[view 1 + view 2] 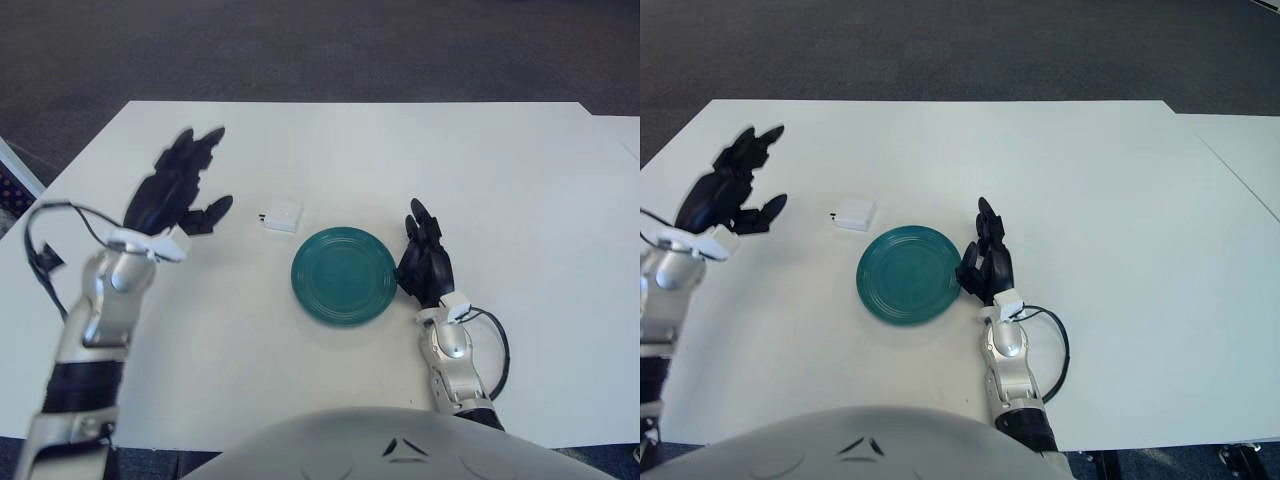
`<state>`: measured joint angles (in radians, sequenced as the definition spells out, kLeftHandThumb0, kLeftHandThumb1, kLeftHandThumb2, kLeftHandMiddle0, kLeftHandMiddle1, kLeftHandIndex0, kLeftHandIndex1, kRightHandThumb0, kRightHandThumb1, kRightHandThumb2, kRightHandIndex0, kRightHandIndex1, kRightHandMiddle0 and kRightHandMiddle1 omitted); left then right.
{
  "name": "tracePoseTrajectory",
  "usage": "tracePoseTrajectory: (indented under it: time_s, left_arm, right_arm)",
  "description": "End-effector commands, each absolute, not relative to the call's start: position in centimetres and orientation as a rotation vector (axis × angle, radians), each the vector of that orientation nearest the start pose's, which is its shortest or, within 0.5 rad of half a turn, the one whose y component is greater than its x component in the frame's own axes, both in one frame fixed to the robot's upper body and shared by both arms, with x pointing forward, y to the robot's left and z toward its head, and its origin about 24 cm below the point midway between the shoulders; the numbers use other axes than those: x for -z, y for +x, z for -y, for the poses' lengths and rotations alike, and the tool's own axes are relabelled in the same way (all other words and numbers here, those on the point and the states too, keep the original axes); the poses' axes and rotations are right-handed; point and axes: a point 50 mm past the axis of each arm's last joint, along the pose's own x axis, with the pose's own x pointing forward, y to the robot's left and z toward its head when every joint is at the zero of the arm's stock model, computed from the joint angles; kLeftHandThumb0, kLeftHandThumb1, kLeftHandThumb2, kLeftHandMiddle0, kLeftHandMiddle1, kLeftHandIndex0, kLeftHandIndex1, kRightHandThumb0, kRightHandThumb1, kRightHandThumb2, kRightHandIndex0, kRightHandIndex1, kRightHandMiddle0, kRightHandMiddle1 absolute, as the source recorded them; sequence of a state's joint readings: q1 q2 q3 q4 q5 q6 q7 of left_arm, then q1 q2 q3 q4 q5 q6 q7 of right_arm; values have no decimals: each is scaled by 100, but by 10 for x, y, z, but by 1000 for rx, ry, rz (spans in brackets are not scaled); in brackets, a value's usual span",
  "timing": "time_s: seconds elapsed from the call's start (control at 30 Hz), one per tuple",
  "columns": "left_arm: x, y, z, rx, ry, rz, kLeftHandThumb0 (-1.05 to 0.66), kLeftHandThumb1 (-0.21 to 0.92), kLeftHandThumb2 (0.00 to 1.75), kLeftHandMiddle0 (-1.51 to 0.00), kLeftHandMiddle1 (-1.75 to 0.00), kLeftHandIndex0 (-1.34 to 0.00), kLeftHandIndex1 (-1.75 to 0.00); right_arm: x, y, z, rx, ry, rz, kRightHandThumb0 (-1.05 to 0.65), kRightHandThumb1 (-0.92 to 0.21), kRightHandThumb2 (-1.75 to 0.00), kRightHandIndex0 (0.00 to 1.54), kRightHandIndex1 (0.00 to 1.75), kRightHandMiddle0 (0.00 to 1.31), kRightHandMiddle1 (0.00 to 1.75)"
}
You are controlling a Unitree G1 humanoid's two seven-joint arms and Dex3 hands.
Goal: Put the charger into the plate.
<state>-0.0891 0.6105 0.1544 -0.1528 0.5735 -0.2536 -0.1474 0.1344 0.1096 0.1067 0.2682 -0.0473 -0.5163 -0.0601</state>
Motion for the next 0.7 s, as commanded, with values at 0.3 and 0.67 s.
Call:
tracePoseTrajectory:
  time_s: [0.3, 0.67]
  left_arm:
    - [-148, 302, -228, 259, 1576, 366, -105, 92, 69, 0, 0, -1, -16]
    - [-117, 312, -207, 520, 1691, 392, -105, 92, 60, 0, 0, 0, -19]
  right_arm:
    - [18, 209, 118, -46, 174, 32, -71, -92, -98, 11, 2, 0, 38]
    - [64, 193, 121, 99, 119, -212, -75, -92, -96, 10, 0, 0, 29]
